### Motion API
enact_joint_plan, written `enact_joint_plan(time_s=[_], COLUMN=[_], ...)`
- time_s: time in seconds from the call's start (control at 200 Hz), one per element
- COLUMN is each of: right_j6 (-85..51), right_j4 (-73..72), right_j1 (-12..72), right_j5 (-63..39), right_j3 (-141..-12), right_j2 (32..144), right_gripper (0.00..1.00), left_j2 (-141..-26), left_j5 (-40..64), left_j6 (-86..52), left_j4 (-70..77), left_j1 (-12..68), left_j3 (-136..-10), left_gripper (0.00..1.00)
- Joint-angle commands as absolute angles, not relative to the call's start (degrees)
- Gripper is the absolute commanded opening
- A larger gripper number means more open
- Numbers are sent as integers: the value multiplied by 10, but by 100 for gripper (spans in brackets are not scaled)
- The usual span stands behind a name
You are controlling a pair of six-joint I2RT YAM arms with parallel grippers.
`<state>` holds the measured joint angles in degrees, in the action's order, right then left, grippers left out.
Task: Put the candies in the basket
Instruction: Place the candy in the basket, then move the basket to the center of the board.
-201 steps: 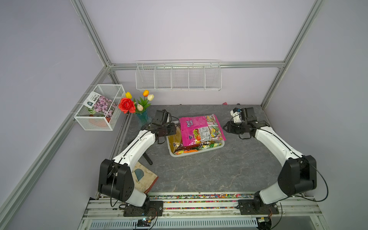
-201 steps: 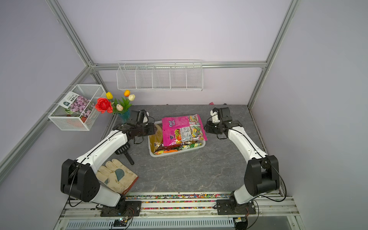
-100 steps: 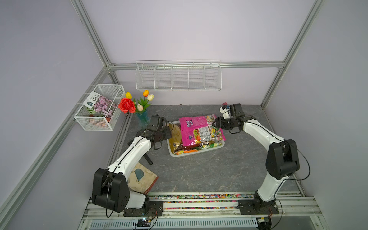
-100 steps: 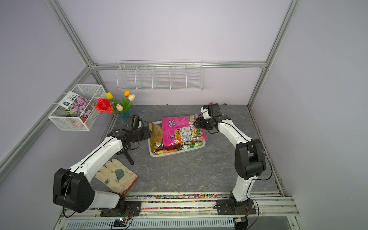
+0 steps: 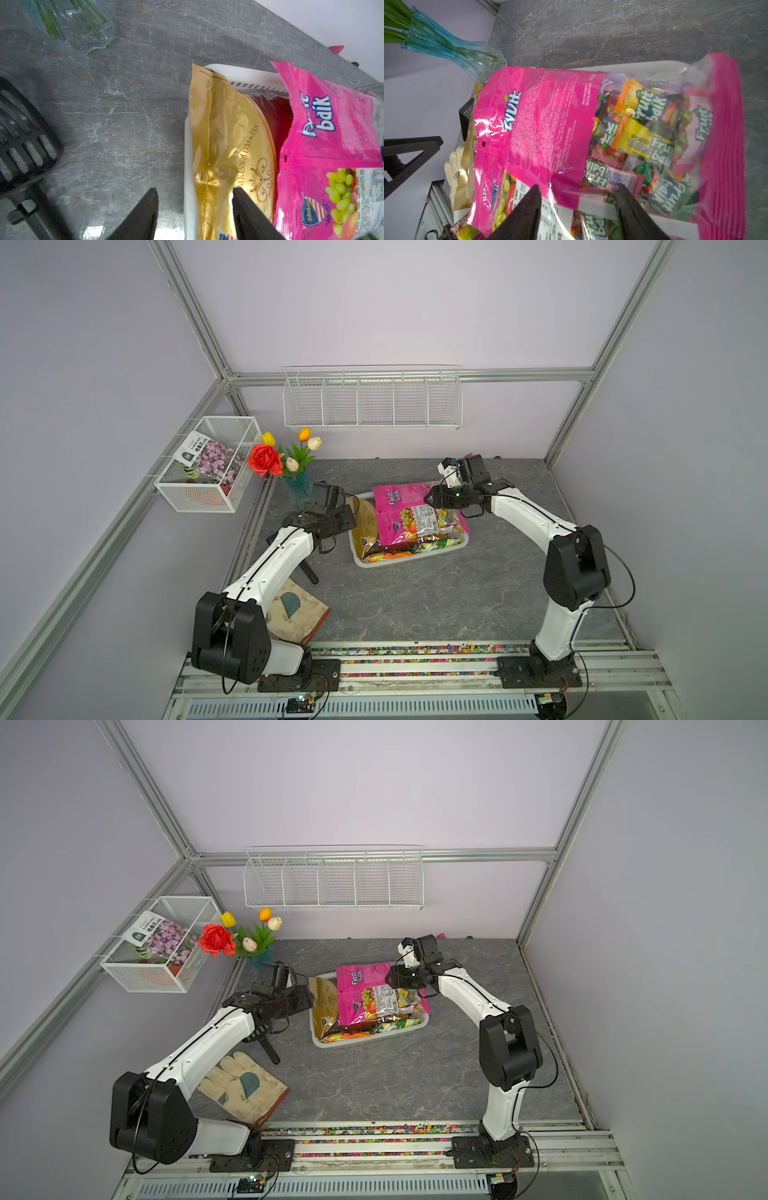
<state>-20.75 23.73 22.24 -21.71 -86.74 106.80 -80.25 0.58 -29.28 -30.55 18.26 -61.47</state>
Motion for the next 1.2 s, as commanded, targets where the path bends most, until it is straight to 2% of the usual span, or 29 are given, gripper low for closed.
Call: enact_joint_plan(time_s=[0.0,0.105,0.25,0.365,0.525,0.675,1.195], right_j6=[-213,-211,-213,-212,-225,-219,-186], right_j4=[250,244,243,253,266,301,350], right_j1=[227,227,219,212,205,198,193], right_j5=[-247,-230,-146,-95,-28,35,-4], right_j3=[-859,-849,-850,-859,-854,-847,-857], right_j2=[1092,1072,1030,1030,1042,1033,1098], right_gripper=[59,58,60,62,62,61,50], left_j2=[-805,-805,-803,-803,-793,-794,-834], left_j5=[15,17,17,28,-20,-24,-12], left_j6=[-287,-287,-286,-274,-277,-302,-314], left_j4=[-296,-295,-293,-276,-240,-248,-222], left_j1=[178,178,178,178,175,167,164], left_j3=[-606,-606,-606,-604,-578,-572,-558], left_gripper=[60,60,60,60,60,60,57])
